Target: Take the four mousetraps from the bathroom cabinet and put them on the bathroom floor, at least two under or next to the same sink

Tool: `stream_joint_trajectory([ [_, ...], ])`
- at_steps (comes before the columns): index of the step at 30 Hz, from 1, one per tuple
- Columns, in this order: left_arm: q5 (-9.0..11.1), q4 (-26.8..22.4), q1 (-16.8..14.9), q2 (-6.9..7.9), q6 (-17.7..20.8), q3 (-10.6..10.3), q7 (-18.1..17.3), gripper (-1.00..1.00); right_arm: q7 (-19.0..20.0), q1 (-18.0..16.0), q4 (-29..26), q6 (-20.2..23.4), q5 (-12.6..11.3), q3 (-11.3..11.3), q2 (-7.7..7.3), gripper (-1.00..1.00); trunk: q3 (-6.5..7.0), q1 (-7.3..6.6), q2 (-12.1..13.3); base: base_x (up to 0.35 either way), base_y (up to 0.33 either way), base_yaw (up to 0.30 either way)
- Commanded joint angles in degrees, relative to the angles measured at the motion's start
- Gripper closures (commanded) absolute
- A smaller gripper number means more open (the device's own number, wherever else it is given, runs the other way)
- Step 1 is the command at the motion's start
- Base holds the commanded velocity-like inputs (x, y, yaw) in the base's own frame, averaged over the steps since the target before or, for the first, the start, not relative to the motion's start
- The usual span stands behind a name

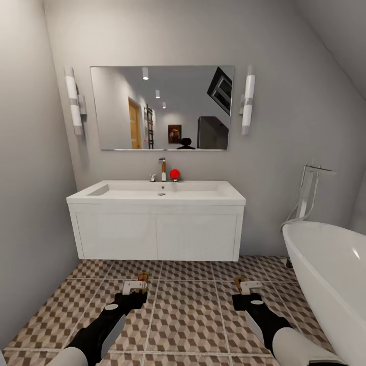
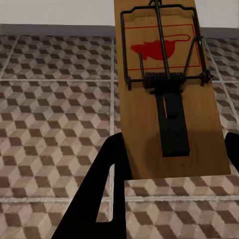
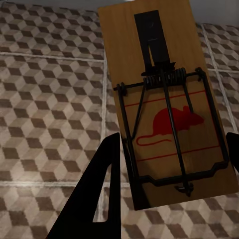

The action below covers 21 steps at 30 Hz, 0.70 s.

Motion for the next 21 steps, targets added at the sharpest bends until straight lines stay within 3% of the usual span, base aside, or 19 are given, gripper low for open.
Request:
stream_joint_trajectory([
  [1, 0.51, -0.17, -0.03, 0.07, 0.28, -0.49, 0.62, 1.0, -0.15, -0.01, -0.11, 0.41, 0.34, 0.02, 0.04, 1.0, -0.07, -0.01, -0.03, 0.0, 0.0, 0.0],
  [15, 0.48, -2.37, -0.03, -0.13, 0.39, -0.48, 0.65, 1.0, -0.15, -0.01, -0.15, 0.47, 0.37, 0.11, 0.07, 1.0, -0.07, -0.01, -0.03, 0.0, 0.0, 0.0],
  [21, 0.52, -2.75, -0.03, -0.15, 0.52, -0.45, 0.72, 1.0, -0.15, -0.01, -0.15, 0.47, 0.35, 0.11, 0.07, 1.0, -1.14, 1.31, -2.44, 0.0, 0.0, 0.0],
])
